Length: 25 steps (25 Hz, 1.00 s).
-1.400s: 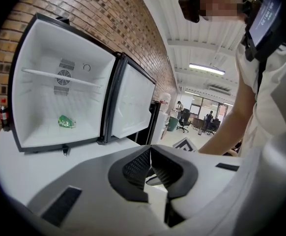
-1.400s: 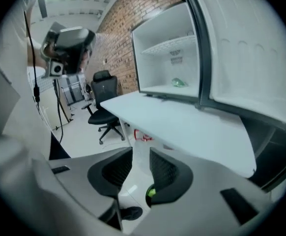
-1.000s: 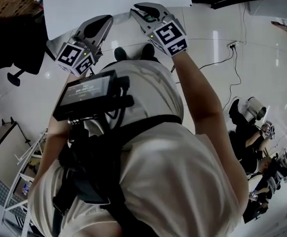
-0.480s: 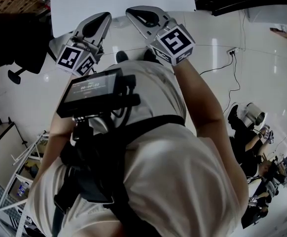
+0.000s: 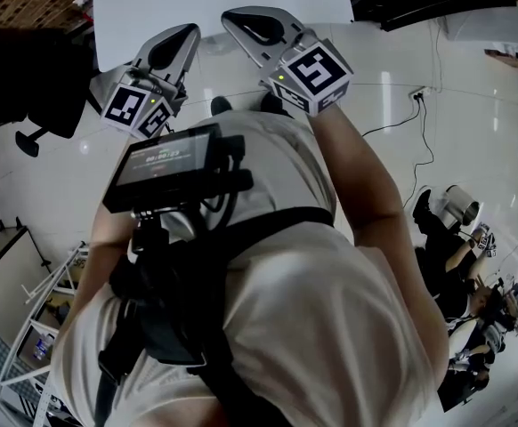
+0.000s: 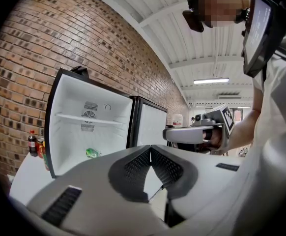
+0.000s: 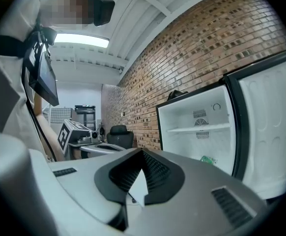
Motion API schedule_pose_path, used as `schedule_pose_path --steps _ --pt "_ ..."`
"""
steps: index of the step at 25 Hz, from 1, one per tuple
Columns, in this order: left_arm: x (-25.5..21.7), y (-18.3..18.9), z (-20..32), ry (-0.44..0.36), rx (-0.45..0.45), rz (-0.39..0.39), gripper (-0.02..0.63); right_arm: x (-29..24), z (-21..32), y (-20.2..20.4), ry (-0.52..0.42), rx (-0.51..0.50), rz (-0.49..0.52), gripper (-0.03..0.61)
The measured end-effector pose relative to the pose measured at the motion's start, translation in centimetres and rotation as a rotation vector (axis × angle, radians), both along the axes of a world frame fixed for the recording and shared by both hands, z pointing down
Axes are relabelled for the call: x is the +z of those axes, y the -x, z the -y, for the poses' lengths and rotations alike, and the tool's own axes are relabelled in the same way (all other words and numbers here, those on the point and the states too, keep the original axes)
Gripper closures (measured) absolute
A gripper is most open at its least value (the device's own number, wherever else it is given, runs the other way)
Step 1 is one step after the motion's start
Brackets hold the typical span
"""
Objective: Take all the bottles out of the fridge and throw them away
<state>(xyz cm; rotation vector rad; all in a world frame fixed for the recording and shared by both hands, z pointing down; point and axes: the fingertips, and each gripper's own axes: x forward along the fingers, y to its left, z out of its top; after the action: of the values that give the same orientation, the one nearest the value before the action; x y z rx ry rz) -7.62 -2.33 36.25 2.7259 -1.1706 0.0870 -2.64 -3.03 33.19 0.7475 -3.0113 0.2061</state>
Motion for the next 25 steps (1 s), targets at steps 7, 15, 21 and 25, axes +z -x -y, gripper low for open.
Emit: schedule_pose_path --steps 7,15,21,25 --pt "-0.1 0.0 0.2 -0.004 0.006 -0.003 0.601 -0.4 0.1 0.1 0.009 0.004 0.018 0.576" --pt "-0.2 -0.3 0.3 -0.008 0.014 0.003 0.601 -0.9 0.2 0.2 -0.005 0.001 0.018 0.576" --pt "-0.3 -0.6 0.5 -0.013 0.021 0.007 0.601 -1.4 0.5 0.0 -0.024 0.004 0.02 0.576" --pt "-0.3 -0.5 0.4 -0.012 0.024 0.011 0.601 -1.7 0.8 -0.3 -0.034 0.037 0.054 0.576"
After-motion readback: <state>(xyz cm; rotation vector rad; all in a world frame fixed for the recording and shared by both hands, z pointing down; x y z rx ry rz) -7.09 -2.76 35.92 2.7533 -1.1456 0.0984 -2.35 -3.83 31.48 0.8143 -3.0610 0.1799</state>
